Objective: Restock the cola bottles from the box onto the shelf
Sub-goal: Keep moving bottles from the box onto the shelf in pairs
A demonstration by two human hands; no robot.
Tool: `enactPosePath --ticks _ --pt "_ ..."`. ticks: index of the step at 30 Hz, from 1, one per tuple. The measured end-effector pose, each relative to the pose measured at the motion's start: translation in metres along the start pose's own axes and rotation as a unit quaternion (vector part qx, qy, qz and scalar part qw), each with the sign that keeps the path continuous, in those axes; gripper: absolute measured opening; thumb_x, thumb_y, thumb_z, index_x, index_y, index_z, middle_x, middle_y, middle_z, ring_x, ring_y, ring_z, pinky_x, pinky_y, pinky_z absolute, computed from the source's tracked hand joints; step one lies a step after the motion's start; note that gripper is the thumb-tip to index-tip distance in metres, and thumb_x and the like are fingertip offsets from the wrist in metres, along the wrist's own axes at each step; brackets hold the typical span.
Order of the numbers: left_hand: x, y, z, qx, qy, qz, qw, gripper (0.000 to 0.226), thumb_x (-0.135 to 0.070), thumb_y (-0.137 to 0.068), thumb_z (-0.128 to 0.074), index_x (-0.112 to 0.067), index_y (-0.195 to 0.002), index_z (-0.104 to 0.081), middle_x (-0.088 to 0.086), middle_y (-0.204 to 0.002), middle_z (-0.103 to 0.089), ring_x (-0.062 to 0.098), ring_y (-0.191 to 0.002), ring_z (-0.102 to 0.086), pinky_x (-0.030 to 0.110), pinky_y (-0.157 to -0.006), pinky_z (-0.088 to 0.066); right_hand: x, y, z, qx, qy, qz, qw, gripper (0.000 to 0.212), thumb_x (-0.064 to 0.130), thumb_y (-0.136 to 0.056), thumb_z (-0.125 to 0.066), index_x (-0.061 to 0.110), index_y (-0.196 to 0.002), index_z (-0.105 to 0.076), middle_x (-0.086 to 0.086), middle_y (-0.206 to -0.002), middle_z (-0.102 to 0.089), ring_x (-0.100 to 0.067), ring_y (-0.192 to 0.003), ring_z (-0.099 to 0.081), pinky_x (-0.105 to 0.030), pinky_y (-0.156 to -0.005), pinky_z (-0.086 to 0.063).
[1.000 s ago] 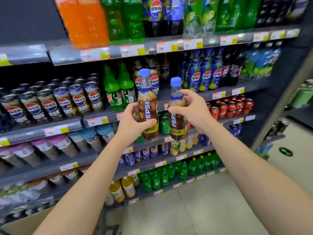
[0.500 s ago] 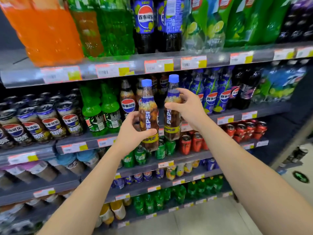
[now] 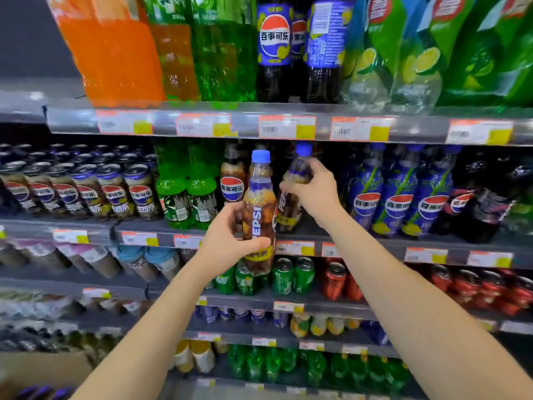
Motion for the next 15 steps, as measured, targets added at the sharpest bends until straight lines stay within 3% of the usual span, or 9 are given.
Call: enactPosePath --ticks 3,7,12,15 --pt "0.0 0.005 -0.006 -0.015 0.0 0.006 1.0 0.069 -0.029 -0.074 -0.093 -0.03 -0.131 -0.055 -0.013 -0.12 -0.068 0.003 -0.11 -0.066 0.019 -0.086 -0.051 -0.01 -0.018 0.001 0.009 0.001 0.007 1.0 0.095 0.044 -0.055 -0.09 0.014 -0.138 -0.056 -0.003 -0.123 -0.069 -0.021 -0.111 -0.066 -0.045 -0.1 -0.053" --pt "0.001 0.008 -0.013 -0.039 -0.01 0.014 0.999 0.074 -0.035 -0.071 -0.094 -0.031 -0.133 -0.054 -0.013 -0.123 -0.067 0.006 -0.113 -0.065 0.034 -0.098 -0.053 -0.011 -0.033 0.003 0.03 0.026 0.021 0.999 0.092 0.035 -0.065 -0.092 0.02 -0.146 -0.05 0.0 -0.127 -0.066 -0.02 -0.114 -0.063 -0.042 -0.103 -0.051" --pt "-0.003 0.011 -0.019 -0.067 -0.012 0.009 0.998 0.073 -0.033 -0.072 -0.094 -0.03 -0.133 -0.054 -0.011 -0.123 -0.068 0.008 -0.113 -0.064 0.039 -0.101 -0.053 -0.022 -0.036 0.005 0.053 0.028 0.03 0.998 0.085 0.032 -0.073 -0.089 0.024 -0.146 -0.046 0.0 -0.127 -0.064 -0.021 -0.114 -0.062 -0.037 -0.097 -0.052" --pt "-0.001 0.009 -0.019 -0.072 -0.009 0.012 0.997 0.071 -0.036 -0.071 -0.094 -0.031 -0.131 -0.055 -0.012 -0.123 -0.068 0.011 -0.113 -0.065 0.042 -0.101 -0.053 -0.04 -0.026 0.001 0.082 0.024 0.018 0.996 0.097 0.021 -0.073 -0.09 0.029 -0.153 -0.035 0.006 -0.131 -0.059 -0.017 -0.118 -0.059 -0.033 -0.101 -0.049"
Point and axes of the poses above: each hand's wrist, its own y-axis away from the middle knuckle, its own z-axis out of the back of the hand, x = y × z, the point moved 2 cm from there along -y, towards the middle knuckle
